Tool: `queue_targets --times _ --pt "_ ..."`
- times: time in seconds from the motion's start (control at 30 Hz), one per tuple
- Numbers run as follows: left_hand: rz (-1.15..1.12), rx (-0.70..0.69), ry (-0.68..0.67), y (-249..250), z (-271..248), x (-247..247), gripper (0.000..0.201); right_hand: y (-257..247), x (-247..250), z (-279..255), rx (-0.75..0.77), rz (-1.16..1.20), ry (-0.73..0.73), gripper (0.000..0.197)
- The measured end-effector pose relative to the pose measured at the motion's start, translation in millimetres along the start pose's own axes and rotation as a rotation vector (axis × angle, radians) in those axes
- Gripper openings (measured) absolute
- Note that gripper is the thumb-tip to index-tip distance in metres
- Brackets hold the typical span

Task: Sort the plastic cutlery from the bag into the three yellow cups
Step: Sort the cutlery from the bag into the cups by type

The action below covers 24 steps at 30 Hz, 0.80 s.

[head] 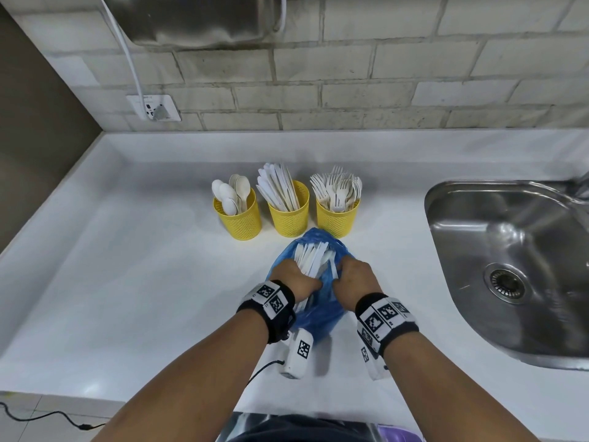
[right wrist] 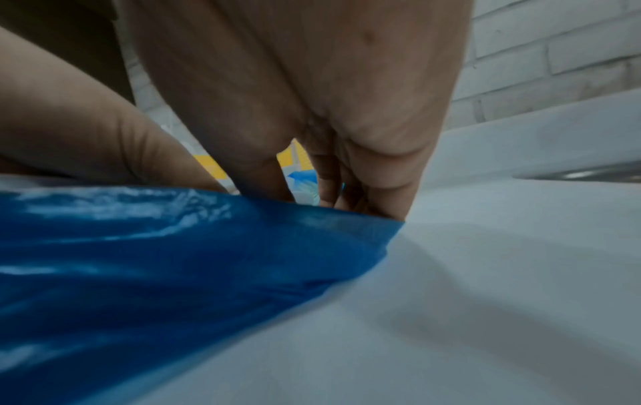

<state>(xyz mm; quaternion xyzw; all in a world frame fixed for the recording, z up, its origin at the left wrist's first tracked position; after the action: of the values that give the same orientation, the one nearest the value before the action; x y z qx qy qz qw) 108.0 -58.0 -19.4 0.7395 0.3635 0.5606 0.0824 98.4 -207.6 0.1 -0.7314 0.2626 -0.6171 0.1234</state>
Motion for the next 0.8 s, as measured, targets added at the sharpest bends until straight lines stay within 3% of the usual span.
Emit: queue_targets --times 0.23,0.5,0.8 --pt "0.193 -0.07 0.093 6.4 0.7 -6.2 0.056 -5.1 -3.4 3.5 0.026 -0.075 0.012 0.027" --pt "0.277 -0.102 0.091 11.3 8.3 -4.2 0.073 -10.9 -4.5 10.5 -0.01 -0.087 -0.055 0.027" --pt "0.229 -0.061 0.02 17.1 8.8 -2.7 0.031 -17.8 -2.9 11.0 -0.044 -0.032 -0.073 0.038"
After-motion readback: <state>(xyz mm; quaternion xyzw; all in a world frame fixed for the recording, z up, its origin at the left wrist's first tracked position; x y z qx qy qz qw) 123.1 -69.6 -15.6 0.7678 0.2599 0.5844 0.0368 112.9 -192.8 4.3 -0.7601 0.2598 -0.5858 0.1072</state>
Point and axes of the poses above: each hand's wrist, its own z-axis towards the middle knuckle, its own x-axis out of the back of the hand, y = z × x, the point moved 2 cm from there along z, towards the middle knuckle, and after that the axes turned 14 degrees about y, right-handed, at the moved point
